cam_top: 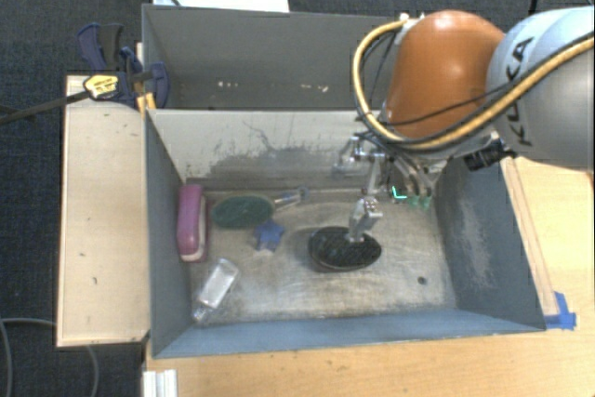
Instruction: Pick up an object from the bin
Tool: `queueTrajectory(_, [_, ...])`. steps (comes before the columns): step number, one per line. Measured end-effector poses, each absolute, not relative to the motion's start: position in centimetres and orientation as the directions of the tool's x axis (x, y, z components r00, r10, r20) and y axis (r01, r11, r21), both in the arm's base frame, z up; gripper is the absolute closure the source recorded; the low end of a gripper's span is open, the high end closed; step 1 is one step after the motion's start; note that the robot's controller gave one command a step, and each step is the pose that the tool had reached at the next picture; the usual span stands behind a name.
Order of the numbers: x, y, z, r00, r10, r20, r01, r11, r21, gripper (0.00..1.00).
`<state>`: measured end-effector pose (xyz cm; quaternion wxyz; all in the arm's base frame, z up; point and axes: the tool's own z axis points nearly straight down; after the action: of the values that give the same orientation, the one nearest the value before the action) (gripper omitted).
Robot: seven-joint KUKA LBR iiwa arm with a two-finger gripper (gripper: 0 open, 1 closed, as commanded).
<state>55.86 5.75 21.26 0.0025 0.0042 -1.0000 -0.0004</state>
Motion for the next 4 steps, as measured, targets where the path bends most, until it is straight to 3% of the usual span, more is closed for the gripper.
queueTrajectory(1, [54.0,-0.5,7.4,-0.997,-0.074,-0.001,-0.074,0.997,0.000,0.00])
queueTrajectory(2, [54.2,-0.3,7.7,-0.997,-0.074,-0.008,-0.074,0.997,0.000,1.00])
queueTrajectory(3, [54.1,-0.3,7.6,-0.997,-0.073,-0.004,-0.073,0.997,0.001,0.00])
queueTrajectory(4, [51.6,7.1,7.3,-0.980,-0.199,-0.011,-0.199,0.980,0.001,0.00])
